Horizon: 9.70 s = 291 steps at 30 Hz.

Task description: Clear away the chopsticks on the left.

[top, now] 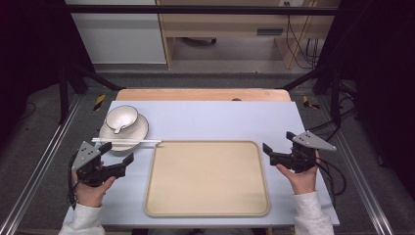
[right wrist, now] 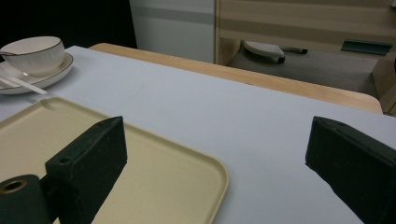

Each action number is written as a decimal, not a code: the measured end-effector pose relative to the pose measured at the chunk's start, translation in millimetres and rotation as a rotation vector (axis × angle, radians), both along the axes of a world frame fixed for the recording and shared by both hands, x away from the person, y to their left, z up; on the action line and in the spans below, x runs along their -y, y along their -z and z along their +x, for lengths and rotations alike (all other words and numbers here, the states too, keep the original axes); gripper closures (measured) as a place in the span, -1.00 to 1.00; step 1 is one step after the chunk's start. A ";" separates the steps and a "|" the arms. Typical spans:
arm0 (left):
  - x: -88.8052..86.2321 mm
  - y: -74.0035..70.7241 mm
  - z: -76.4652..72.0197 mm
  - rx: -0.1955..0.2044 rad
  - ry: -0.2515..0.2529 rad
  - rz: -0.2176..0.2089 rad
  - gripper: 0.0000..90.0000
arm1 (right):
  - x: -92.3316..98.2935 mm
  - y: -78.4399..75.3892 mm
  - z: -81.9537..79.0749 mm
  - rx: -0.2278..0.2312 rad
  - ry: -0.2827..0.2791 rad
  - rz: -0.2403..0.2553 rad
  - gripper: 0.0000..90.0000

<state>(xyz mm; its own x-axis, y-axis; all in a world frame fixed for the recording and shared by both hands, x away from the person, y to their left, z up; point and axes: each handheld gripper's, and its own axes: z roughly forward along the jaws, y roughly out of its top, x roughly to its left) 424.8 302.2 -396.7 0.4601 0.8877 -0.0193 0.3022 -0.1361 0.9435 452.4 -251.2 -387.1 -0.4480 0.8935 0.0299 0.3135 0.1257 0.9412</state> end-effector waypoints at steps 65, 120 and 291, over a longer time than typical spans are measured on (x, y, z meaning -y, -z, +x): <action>-37.6 55.9 101.2 -0.200 -0.063 0.291 0.05 | -17.5 1.8 3.4 -0.022 -0.028 -0.070 -0.88; -30.4 56.3 98.9 -0.251 0.025 0.324 0.63 | -15.3 0.1 1.8 -0.021 -0.025 -0.065 -0.88; 98.0 22.6 -0.5 -0.197 -0.056 -0.004 0.06 | -0.3 -3.8 -4.1 -0.033 0.003 -0.010 -0.92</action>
